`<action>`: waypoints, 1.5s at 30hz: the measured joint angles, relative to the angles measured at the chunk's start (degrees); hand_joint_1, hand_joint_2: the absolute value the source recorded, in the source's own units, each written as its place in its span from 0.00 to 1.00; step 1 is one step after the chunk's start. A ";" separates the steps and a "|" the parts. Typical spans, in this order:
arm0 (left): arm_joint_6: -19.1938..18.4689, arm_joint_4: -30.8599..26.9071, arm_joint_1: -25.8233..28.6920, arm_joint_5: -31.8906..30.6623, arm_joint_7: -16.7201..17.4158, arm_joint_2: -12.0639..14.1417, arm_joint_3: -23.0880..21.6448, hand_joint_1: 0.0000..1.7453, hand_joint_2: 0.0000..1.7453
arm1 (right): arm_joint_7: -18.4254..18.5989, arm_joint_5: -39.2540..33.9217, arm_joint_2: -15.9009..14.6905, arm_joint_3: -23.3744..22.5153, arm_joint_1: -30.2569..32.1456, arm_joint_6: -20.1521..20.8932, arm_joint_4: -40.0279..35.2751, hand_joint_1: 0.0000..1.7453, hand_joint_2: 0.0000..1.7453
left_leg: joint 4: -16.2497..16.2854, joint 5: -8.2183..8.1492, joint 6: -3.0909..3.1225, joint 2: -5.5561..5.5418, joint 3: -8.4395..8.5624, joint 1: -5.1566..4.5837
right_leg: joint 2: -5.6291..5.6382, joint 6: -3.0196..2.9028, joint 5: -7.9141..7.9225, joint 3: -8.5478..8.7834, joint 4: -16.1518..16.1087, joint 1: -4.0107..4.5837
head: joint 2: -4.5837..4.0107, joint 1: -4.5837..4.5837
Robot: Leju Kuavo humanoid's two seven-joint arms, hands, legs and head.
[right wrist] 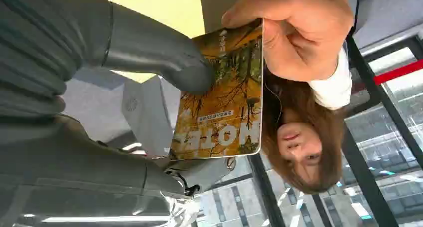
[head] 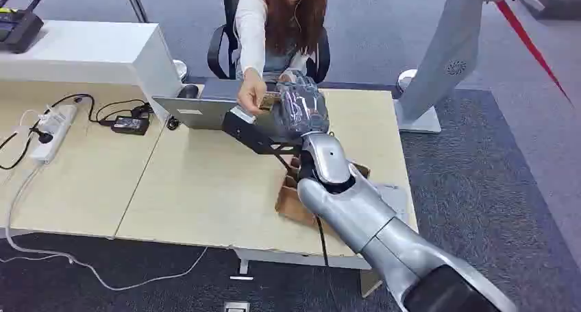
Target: Pass the card to the sensor for recognition and then transmit it.
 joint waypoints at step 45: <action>0.72 0.00 0.32 0.94 1.42 0.07 1.20 0.00 0.00 | -2.91 -9.84 -14.01 -12.35 11.93 -10.36 -24.83 1.00 1.00 | 0.10 -0.03 0.04 0.02 0.03 -0.02 | 0.00 0.01 0.01 0.03 -0.02 -0.03 | 0.00 0.00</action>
